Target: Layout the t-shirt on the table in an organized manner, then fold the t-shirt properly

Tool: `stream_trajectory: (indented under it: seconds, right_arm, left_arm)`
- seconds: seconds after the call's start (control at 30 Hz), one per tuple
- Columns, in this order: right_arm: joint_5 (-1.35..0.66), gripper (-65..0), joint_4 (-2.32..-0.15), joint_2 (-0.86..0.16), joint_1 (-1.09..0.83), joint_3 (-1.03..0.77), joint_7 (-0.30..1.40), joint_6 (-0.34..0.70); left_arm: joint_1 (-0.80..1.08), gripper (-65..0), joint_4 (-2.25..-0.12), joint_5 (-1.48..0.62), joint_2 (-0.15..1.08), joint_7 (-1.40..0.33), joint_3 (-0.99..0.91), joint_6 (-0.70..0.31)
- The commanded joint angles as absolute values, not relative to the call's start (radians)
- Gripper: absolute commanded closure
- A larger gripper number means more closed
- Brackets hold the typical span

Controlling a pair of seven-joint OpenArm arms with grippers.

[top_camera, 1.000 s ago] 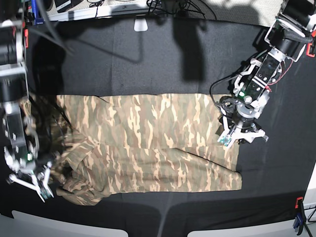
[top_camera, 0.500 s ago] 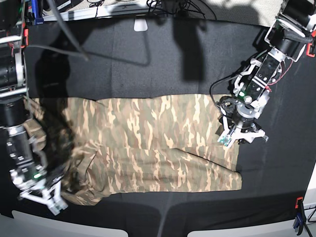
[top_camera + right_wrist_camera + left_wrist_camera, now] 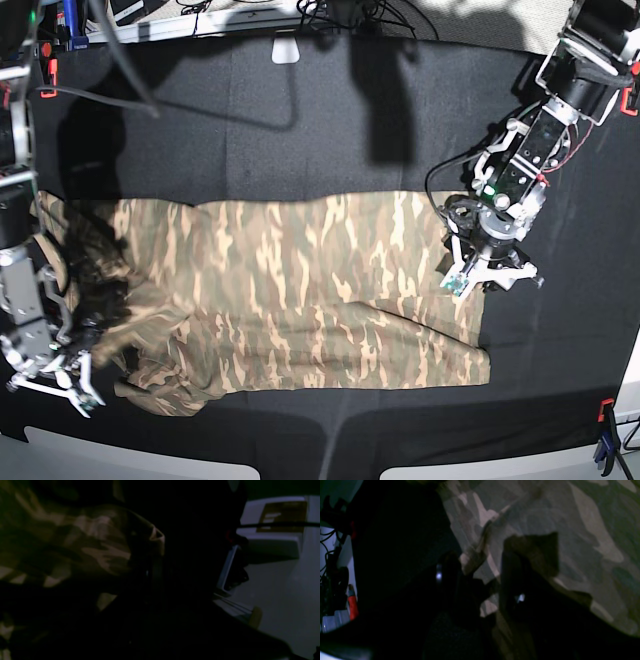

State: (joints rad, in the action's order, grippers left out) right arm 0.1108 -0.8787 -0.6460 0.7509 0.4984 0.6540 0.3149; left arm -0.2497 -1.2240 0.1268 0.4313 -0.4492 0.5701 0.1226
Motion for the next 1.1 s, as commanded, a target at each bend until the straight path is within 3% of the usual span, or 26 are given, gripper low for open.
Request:
stream_trajectory:
  seconds: [0.0,0.3,0.6,0.7,0.77,0.93,1.07]
  right_arm:
    - [0.119,0.0,-0.891,-0.656,0.793,0.492,0.639,0.299]
    - [0.119,0.0,-0.891,-0.592,0.797,0.492,0.602,0.299]
    - [0.128,0.0,-0.892,-0.604,0.813,0.492,0.622,0.281]
    - [0.134,-18.3,-0.892,-0.620,0.820,0.492,0.622,0.280]
    - [0.145,-26.3,-0.892,-0.632,0.830,0.491,0.629,0.277]
    - [0.132,-27.8,-0.899,-0.661,0.865,0.491,0.730,0.273]
    - [0.038,-27.7,-0.972,-0.706,0.860,0.491,0.728,0.281]
  left_arm:
    - [-0.268,-26.3,-1.238,0.130,0.432,-0.448,0.563,0.128]
    - [-0.268,-26.2,-1.237,0.165,0.414,-0.459,0.563,0.130]
    - [-0.269,-26.3,-1.237,0.209,0.413,-0.500,0.563,0.134]
    - [-0.269,-26.3,-1.237,0.210,0.413,-0.500,0.563,0.134]
    - [-0.271,-26.3,-1.237,0.210,0.413,-0.500,0.563,0.134]
    - [-0.290,-26.3,-1.240,0.218,0.413,-0.557,0.563,0.134]
    - [-0.299,-26.3,-1.272,0.374,0.413,-0.603,0.563,0.134]
